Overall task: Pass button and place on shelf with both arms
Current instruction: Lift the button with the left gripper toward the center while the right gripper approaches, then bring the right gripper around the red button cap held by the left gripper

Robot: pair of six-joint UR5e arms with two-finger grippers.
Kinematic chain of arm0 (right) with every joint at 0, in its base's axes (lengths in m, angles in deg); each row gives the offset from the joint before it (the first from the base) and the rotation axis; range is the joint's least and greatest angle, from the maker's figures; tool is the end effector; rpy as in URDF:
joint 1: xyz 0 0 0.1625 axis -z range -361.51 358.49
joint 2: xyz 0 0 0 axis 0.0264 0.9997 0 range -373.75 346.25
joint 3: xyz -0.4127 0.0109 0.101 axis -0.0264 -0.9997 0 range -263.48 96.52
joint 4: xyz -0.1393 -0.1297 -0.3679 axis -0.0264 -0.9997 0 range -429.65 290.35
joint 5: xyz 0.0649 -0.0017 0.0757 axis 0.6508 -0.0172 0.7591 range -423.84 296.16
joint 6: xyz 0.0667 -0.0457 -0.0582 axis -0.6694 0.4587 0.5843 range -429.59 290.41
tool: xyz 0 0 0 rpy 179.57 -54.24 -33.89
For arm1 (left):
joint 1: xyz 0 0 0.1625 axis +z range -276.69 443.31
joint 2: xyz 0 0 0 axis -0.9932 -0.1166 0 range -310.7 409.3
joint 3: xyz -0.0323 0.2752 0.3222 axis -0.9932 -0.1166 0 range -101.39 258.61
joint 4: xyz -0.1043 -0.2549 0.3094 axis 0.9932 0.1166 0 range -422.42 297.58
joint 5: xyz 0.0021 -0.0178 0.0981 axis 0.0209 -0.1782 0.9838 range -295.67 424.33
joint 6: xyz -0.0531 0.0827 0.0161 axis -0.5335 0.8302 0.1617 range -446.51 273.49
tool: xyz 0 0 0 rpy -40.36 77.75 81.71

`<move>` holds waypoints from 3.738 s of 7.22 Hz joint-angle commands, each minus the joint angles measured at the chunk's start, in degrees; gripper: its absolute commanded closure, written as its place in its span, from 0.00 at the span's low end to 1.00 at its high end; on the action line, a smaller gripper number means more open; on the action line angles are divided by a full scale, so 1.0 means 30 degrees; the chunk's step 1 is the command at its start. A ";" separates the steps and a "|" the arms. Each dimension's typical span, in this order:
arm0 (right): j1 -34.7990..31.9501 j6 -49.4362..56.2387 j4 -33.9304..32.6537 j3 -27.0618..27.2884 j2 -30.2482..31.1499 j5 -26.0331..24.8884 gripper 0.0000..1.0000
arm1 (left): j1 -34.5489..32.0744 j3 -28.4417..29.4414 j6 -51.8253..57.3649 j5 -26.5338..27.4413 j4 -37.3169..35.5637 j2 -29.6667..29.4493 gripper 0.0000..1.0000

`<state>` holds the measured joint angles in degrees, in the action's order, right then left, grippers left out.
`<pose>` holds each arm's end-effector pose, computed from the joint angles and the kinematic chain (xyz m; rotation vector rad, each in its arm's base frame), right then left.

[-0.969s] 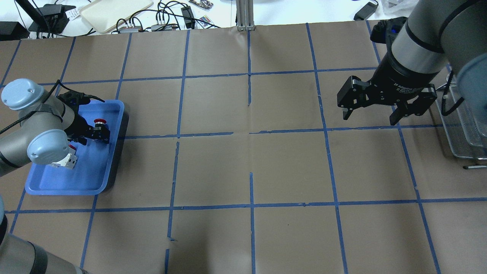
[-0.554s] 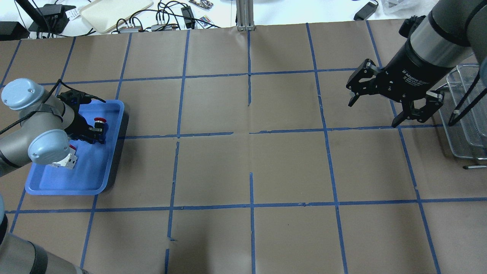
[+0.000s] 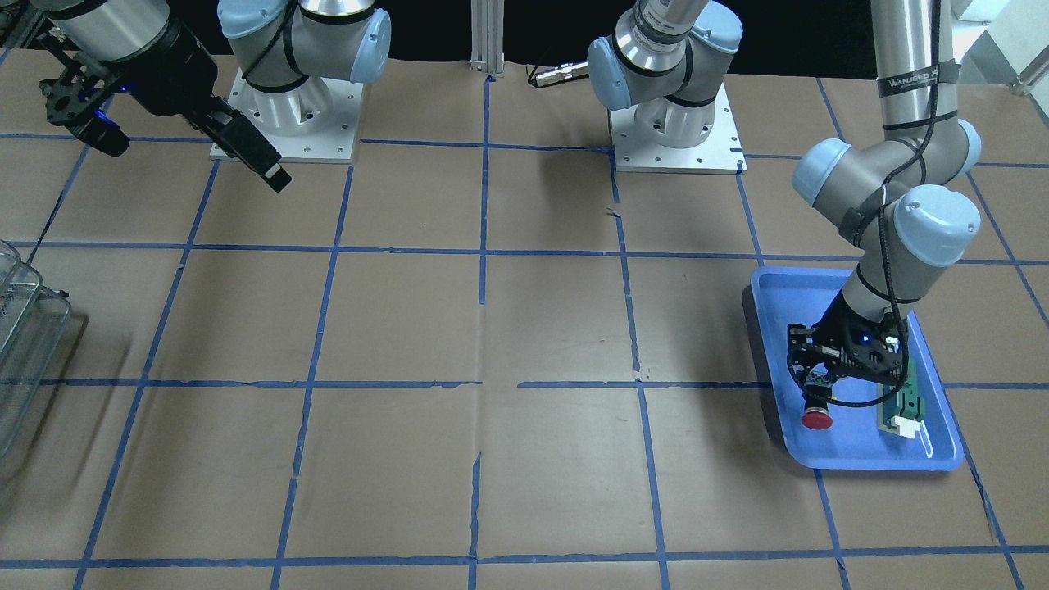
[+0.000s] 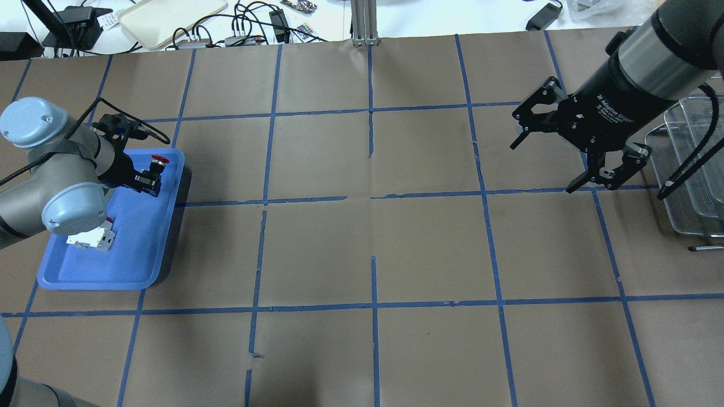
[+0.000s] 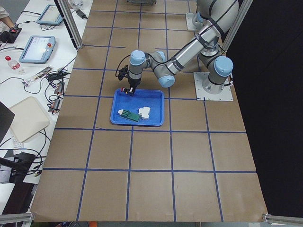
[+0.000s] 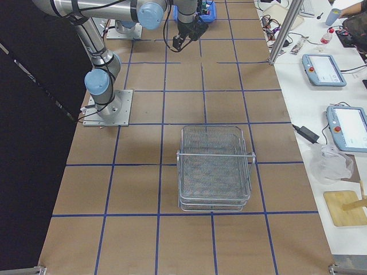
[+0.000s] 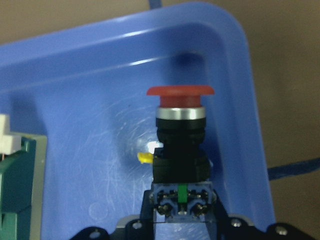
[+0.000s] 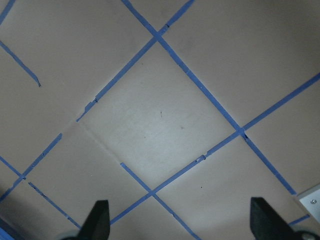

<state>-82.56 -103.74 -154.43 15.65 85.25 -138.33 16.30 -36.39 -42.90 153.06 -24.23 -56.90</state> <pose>0.0933 -0.4359 0.4765 1.0784 2.6811 0.2176 0.0823 -0.5408 0.2327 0.5486 2.9983 -0.2551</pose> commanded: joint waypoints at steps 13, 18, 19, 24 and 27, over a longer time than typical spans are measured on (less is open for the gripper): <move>0.0562 -0.3116 -0.0863 0.1113 -0.2355 0.8277 0.00 | -1.2934 0.1707 0.9513 -0.6215 0.5546 0.4577 1.00; -0.0376 -0.4820 0.0416 0.1324 -0.1739 0.8099 0.00 | -1.2761 0.1947 1.0310 -0.7632 0.7248 0.6481 1.00; -0.0347 -0.4994 0.0803 0.1237 -0.1710 0.8914 0.00 | -1.2732 0.1947 1.0104 -0.7662 0.7189 0.6687 1.00; -0.0347 -0.5376 0.1920 0.2260 -0.1096 1.2466 0.00 | -1.2907 0.1918 0.6645 -0.8568 0.6105 0.6571 1.00; -0.0347 -0.5552 0.1803 0.2350 -0.1096 1.2467 0.00 | -1.2966 0.1917 0.6645 -0.8599 0.6105 0.6484 1.00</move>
<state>-83.60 -120.29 -148.97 22.57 81.75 -100.86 -22.56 -30.64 -22.92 127.31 -5.88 -37.40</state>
